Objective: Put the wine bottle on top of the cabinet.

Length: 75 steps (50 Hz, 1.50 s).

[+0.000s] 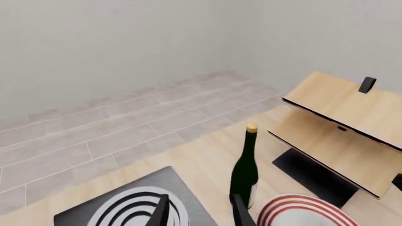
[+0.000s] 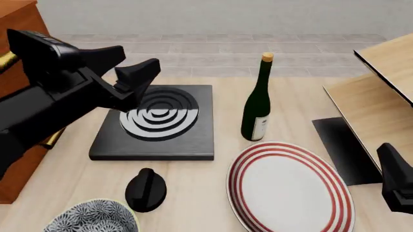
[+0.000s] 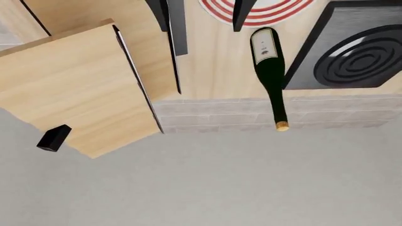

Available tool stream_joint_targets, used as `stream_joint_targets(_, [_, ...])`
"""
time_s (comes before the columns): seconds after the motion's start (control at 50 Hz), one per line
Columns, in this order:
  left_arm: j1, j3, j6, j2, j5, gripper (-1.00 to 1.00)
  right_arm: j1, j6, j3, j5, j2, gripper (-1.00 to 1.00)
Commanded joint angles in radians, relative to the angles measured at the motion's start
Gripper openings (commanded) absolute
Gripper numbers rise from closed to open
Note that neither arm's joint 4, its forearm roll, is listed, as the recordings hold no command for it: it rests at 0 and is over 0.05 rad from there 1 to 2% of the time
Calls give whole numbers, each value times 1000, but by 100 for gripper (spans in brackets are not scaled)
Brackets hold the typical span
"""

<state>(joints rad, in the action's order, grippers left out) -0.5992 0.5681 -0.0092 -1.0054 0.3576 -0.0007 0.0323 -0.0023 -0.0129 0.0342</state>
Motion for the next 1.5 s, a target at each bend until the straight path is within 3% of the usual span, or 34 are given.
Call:
stream_joint_targets(0.02, [-32, 45, -7, -77, 13, 100, 0, 0, 0, 0, 1, 100])
stream_joint_targets(0.62, [-100, 231, 48, -268, -31, 100, 4, -1, 0, -8, 14, 100])
stream_joint_targets(0.82, [-124, 256, 52, -300, -34, 100, 6, -3, 1, -17, 29, 100])
stream_joint_targets(1.18, [-161, 332, -22, -368, -69, 100, 5, 0, 1, -24, 41, 100])
stream_joint_targets(1.5, [-178, 375, -29, -439, -72, 100, 6, 2, 1, -25, 43, 100])
